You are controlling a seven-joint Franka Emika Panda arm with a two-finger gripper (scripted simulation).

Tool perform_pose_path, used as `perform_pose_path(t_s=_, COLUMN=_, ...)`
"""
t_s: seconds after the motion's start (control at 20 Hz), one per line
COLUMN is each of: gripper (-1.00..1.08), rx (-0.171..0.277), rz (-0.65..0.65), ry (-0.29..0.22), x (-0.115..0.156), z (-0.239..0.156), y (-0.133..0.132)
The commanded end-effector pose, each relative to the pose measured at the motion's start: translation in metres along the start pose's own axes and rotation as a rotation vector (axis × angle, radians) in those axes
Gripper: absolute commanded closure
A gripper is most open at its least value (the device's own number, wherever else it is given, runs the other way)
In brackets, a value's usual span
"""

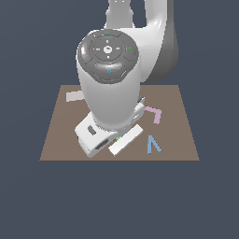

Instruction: Insert a designated object into the corresponding slot on a board.

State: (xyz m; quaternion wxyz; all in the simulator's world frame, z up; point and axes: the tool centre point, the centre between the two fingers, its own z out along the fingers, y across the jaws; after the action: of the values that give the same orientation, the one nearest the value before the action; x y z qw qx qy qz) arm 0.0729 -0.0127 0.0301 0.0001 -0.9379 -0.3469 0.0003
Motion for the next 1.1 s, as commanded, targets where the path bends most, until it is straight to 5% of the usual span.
perform_pose_path(t_s=0.0, gripper=1.08, rx=0.000, rz=-0.046, ry=0.000, x=-0.002, z=0.000, y=-0.002)
perform_pose_path(t_s=1.05, gripper=1.08, rx=-0.002, rz=-0.757, ry=0.001, x=-0.037, z=-0.003, y=-0.018)
